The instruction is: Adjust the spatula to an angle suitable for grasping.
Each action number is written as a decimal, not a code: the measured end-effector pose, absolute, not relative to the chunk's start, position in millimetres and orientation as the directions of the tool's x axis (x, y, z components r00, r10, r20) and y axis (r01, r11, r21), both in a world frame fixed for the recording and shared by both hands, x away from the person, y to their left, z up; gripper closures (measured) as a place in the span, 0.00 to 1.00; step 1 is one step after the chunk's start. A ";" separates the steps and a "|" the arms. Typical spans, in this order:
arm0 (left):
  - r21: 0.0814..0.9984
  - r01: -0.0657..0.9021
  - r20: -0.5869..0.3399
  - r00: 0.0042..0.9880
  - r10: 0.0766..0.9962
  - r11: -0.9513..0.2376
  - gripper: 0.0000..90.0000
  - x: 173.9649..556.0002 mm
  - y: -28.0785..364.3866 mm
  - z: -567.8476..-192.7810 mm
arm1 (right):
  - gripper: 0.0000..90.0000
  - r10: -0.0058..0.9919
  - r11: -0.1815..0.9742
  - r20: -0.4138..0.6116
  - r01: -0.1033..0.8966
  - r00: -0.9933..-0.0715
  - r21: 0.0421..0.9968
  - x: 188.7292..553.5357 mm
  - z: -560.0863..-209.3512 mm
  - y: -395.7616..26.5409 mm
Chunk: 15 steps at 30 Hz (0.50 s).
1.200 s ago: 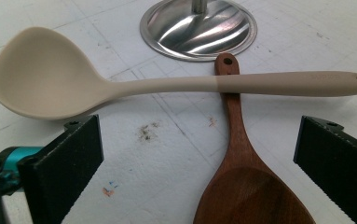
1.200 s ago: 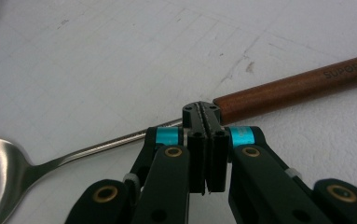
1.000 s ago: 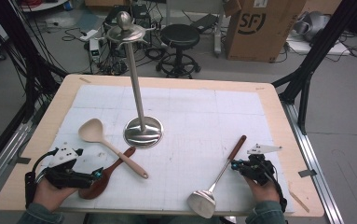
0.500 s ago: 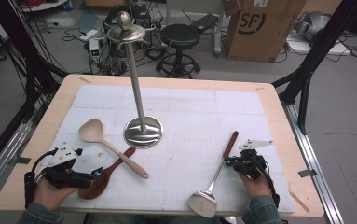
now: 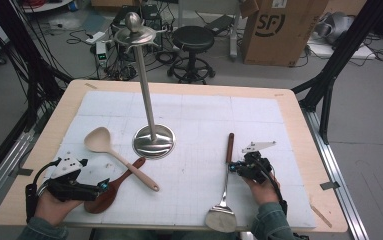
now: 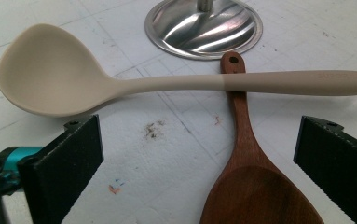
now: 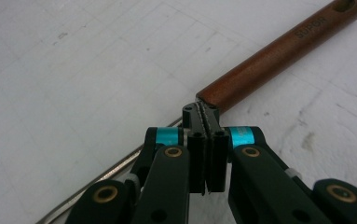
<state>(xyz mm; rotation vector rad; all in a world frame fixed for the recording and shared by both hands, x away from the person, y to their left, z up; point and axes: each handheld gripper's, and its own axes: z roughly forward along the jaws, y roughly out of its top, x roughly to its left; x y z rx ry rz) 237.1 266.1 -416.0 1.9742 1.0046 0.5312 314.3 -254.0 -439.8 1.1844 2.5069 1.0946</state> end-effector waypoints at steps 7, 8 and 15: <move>0.826 0.452 0.003 0.594 0.804 -0.337 0.02 237.2 265.1 -416.2 | 0.99 0.692 0.442 0.160 0.589 -0.703 0.677 320.2 -439.6 -243.4; 0.827 0.452 0.002 0.593 0.805 -0.335 0.02 237.2 264.7 -416.3 | 0.99 0.683 0.445 0.163 0.583 -0.712 0.680 321.3 -439.4 -240.8; 0.827 0.449 0.004 0.596 0.803 -0.338 0.02 237.2 264.1 -416.4 | 0.99 0.652 0.466 0.171 0.569 -0.739 0.678 321.8 -439.0 -232.3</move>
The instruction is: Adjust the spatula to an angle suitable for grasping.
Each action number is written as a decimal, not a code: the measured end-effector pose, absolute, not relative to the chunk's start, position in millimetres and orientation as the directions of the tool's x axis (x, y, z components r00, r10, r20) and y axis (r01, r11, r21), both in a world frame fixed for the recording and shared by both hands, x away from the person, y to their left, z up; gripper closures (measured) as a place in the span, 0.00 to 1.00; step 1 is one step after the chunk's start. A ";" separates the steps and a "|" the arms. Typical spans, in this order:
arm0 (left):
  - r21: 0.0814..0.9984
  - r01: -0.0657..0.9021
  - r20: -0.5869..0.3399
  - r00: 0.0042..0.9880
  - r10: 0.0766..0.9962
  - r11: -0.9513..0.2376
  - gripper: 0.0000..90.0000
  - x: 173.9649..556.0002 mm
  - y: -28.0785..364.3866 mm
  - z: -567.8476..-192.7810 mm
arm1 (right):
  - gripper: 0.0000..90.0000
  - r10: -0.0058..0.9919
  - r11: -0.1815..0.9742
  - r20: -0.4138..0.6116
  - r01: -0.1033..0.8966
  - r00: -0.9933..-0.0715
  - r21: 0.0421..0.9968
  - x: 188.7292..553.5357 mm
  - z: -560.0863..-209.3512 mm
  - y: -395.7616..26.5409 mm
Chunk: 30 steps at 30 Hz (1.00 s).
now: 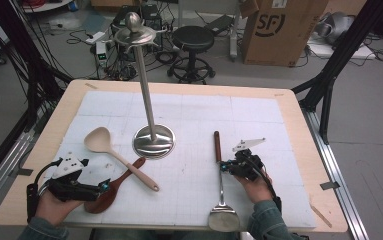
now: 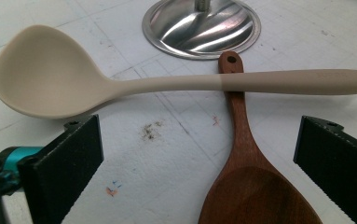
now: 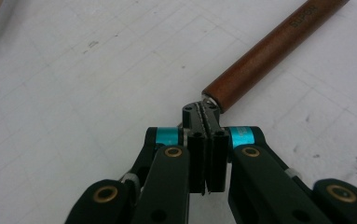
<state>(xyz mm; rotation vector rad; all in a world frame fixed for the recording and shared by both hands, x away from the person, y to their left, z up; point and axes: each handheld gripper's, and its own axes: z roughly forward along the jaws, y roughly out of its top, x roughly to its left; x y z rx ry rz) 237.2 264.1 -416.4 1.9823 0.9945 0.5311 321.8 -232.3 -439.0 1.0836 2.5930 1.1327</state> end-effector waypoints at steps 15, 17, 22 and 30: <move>0.826 0.449 0.006 0.597 0.802 -0.340 0.02 237.2 263.7 -416.6 | 0.99 0.594 0.513 0.194 0.553 -0.781 0.656 316.9 -440.5 -215.9; 0.826 0.449 0.006 0.597 0.802 -0.341 0.02 237.2 263.6 -416.6 | 0.99 0.581 0.519 0.194 0.543 -0.791 0.660 316.6 -441.0 -214.3; 0.826 0.448 0.006 0.600 0.800 -0.343 0.02 237.2 263.2 -416.6 | 0.99 0.569 0.526 0.198 0.538 -0.798 0.659 315.8 -441.8 -212.1; 0.828 0.446 0.005 0.599 0.801 -0.339 0.02 237.0 263.8 -416.5 | 0.99 0.570 0.506 0.202 0.534 -0.796 0.677 312.0 -436.3 -217.2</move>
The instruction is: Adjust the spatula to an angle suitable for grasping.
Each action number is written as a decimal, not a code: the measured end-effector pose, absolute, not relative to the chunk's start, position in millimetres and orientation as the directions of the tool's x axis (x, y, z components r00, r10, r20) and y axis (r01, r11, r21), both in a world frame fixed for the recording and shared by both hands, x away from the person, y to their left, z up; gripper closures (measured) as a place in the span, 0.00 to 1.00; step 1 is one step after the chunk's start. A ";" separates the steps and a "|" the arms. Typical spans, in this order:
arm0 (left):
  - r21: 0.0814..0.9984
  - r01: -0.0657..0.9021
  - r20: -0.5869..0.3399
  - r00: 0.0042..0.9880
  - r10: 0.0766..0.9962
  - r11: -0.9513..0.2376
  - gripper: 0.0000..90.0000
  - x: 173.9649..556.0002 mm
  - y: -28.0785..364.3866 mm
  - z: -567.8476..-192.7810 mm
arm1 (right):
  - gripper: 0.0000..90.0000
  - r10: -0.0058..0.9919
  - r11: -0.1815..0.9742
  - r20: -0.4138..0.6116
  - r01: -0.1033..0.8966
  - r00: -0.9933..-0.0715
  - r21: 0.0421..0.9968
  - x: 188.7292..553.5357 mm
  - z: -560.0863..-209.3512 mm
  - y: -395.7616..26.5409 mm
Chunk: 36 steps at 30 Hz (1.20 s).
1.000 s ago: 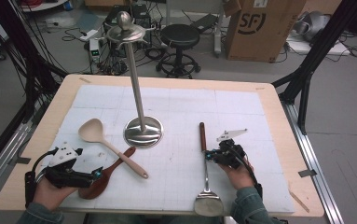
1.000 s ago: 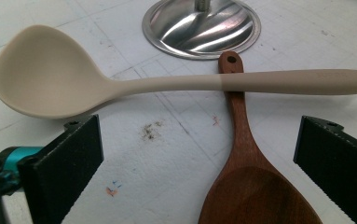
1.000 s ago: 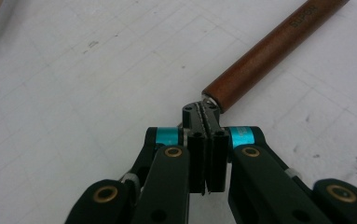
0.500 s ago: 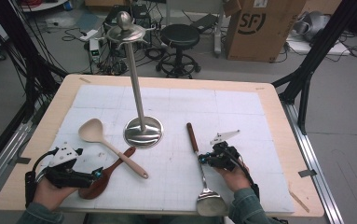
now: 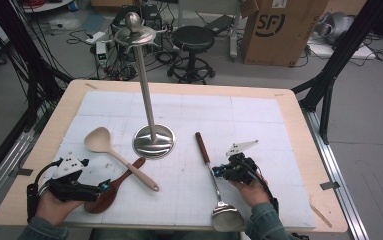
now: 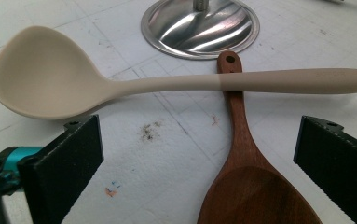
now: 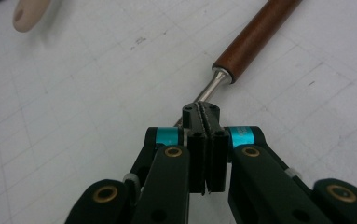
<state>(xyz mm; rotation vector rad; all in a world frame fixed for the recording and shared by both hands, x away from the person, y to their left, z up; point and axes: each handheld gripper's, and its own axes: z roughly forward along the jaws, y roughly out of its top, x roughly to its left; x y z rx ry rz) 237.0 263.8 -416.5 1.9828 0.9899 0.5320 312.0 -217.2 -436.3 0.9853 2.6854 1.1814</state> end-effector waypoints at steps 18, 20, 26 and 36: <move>0.828 0.444 0.009 0.599 0.800 -0.342 0.02 236.9 263.8 -416.2 | 0.99 0.504 0.507 0.212 0.486 -0.837 0.712 270.5 -427.0 -216.5; 0.829 0.444 0.009 0.599 0.801 -0.342 0.02 237.0 263.3 -416.2 | 0.99 0.494 0.516 0.207 0.476 -0.845 0.712 268.8 -427.7 -215.2; 0.827 0.444 0.010 0.603 0.798 -0.345 0.02 237.8 262.9 -416.2 | 0.99 0.484 0.532 0.216 0.481 -0.848 0.697 265.5 -432.9 -212.6; 0.828 0.443 0.008 0.605 0.796 -0.344 0.02 237.9 262.3 -416.4 | 0.99 0.472 0.568 0.206 0.475 -0.857 0.673 263.2 -436.8 -208.0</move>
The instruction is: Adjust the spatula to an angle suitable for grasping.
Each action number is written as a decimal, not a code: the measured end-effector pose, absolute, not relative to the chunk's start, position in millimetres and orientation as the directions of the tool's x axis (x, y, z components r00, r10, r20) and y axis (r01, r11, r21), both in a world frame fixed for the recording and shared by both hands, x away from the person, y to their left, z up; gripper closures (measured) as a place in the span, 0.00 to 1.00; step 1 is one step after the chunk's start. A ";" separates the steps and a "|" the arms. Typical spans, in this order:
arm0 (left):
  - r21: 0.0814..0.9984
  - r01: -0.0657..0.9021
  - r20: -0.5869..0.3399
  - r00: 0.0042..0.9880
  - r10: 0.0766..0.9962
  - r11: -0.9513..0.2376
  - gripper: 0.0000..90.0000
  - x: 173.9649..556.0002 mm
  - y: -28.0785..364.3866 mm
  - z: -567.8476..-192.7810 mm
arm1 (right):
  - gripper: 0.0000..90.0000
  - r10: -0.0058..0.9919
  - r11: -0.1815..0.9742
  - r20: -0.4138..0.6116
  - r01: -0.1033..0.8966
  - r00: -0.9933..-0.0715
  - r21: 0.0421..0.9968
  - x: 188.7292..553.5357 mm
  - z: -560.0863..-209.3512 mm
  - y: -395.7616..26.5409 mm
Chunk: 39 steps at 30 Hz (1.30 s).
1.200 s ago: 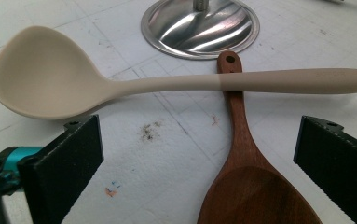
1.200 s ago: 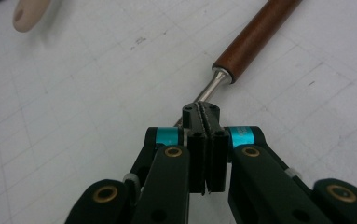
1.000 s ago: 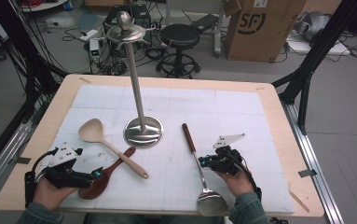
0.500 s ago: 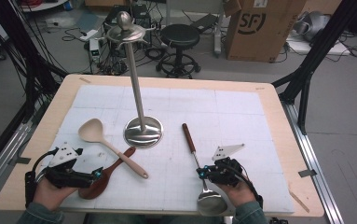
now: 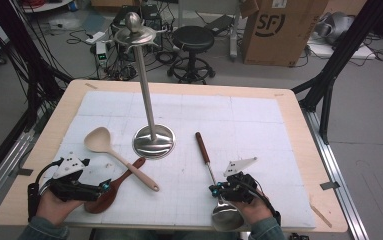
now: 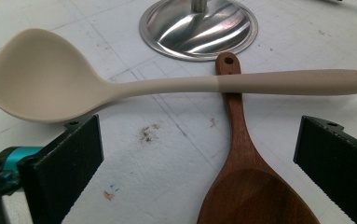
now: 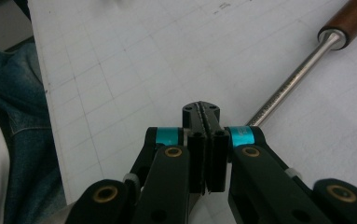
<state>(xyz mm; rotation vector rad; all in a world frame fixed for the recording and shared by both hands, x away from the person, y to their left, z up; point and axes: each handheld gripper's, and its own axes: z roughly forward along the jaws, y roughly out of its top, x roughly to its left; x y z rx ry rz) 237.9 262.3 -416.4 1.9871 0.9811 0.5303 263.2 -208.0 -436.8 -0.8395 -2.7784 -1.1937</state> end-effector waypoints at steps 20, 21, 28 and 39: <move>0.828 0.441 0.007 0.609 0.793 -0.346 0.02 238.2 261.8 -416.5 | 0.99 0.470 0.599 0.200 0.477 -0.860 0.643 263.9 -440.2 -205.3; 0.829 0.440 0.007 0.608 0.794 -0.345 0.02 238.1 262.0 -416.4 | 0.99 0.470 0.599 0.200 0.477 -0.860 0.643 263.9 -440.2 -205.3; 0.829 0.439 0.008 0.611 0.792 -0.347 0.02 238.0 262.0 -416.2 | 0.99 0.481 0.597 0.197 0.484 -0.854 0.640 265.3 -440.0 -210.6; 0.828 0.438 0.009 0.614 0.789 -0.350 0.02 238.0 261.5 -416.2 | 0.99 0.511 0.579 0.208 0.513 -0.834 0.634 268.5 -439.5 -224.6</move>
